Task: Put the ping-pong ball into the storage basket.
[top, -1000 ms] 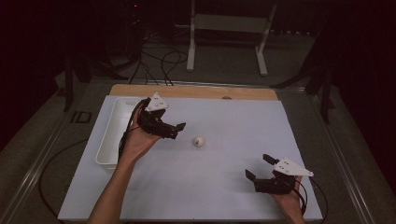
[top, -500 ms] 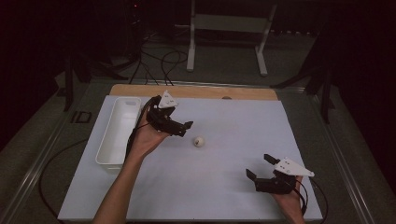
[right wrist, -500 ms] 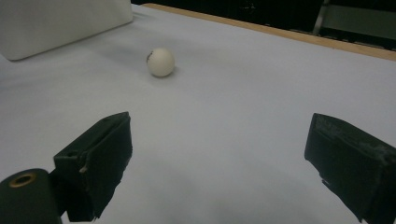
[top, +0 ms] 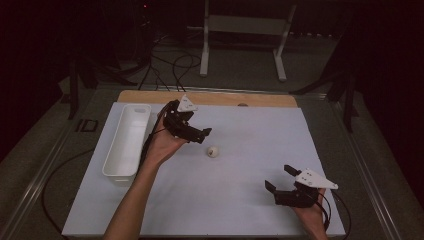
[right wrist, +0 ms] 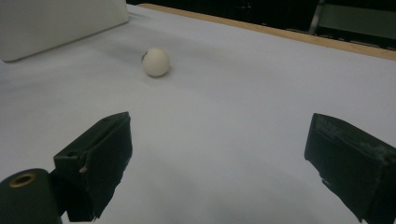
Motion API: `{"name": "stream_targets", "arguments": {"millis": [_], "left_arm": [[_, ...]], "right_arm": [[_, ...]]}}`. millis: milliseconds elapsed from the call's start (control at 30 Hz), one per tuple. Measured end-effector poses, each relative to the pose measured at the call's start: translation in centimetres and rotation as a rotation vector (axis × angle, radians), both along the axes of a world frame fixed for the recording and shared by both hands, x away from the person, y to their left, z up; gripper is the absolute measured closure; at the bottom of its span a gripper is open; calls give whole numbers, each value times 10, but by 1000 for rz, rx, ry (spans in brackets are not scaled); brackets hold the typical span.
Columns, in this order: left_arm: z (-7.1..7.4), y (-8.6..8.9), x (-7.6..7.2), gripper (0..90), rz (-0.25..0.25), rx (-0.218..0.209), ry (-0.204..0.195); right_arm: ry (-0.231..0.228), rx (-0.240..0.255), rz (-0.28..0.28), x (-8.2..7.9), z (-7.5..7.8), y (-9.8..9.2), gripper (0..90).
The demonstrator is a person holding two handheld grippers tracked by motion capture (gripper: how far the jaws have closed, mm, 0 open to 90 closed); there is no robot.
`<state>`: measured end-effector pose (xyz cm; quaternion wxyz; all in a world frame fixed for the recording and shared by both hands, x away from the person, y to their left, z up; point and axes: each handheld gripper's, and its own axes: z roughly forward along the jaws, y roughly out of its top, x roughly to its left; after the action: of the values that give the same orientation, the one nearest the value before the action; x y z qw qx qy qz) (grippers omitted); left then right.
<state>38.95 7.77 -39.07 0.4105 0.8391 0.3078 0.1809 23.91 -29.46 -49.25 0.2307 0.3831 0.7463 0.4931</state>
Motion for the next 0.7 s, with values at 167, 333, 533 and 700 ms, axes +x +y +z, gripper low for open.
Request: {"name": "stream_targets", "arguments": {"millis": [167, 333, 533, 700], "left_arm": [[-4, -10, 4, 0, -12, 17, 17], [-8, -15, 8, 0, -21, 33, 40], [-16, -22, 12, 0, -29, 54, 65], [-20, -26, 14, 0, -37, 63, 81]], "right_arm": [[-1, -1, -1, 0, 0, -1, 74], [-2, -2, -3, 0, 0, -2, 74], [-1, 1, -7, 0, 0, -3, 74], [2, 1, -10, -1, 1, -3, 74]]}}
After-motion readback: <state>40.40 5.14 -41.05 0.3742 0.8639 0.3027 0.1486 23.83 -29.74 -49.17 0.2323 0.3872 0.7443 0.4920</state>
